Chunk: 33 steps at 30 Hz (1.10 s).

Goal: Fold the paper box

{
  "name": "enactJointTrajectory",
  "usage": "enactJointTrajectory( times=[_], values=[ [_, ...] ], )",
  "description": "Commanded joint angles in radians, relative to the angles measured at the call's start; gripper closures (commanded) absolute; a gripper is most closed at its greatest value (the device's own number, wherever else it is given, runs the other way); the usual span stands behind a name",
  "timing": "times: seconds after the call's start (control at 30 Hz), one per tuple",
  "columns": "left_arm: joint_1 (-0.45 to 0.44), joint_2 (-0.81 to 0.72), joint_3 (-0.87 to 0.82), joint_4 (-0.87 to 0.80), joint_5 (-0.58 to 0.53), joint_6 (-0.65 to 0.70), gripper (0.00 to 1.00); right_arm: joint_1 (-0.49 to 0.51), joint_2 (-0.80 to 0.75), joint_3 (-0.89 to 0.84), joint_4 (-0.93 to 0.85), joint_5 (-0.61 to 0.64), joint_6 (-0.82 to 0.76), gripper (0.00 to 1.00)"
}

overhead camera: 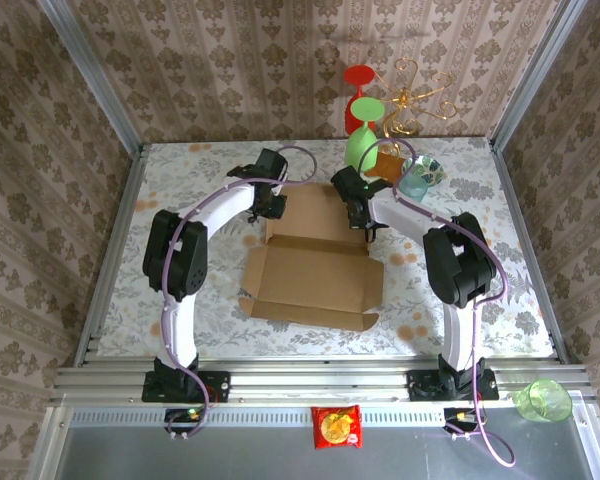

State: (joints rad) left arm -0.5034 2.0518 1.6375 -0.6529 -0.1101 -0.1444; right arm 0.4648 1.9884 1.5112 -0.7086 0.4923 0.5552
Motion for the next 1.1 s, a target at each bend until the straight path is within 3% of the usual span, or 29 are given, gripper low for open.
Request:
enactJointTrajectory(
  times=[0.0, 0.07, 0.2, 0.67, 0.93, 1.07],
  values=[
    [-0.004, 0.041, 0.012, -0.065, -0.008, -0.022, 0.73, -0.002, 0.041, 0.021, -0.113, -0.010, 0.042, 1.00],
    [-0.003, 0.031, 0.014, -0.064, 0.014, -0.037, 0.64, -0.002, 0.038, 0.009, -0.114, -0.022, 0.056, 1.00],
    [-0.002, 0.011, 0.020, -0.059, 0.058, -0.074, 0.57, -0.002, 0.025, -0.017, -0.110, -0.033, 0.079, 1.00],
    [0.009, -0.007, 0.117, -0.155, 0.105, -0.109, 0.40, -0.002, 0.001, -0.025, -0.173, -0.072, 0.140, 1.00],
    [0.034, -0.084, 0.111, -0.183, 0.141, -0.214, 0.38, -0.003, -0.001, -0.031, -0.218, -0.122, 0.218, 1.00],
    [0.041, -0.147, 0.073, -0.186, 0.108, -0.308, 0.30, -0.003, 0.007, -0.025, -0.252, -0.131, 0.264, 1.00]
  ],
)
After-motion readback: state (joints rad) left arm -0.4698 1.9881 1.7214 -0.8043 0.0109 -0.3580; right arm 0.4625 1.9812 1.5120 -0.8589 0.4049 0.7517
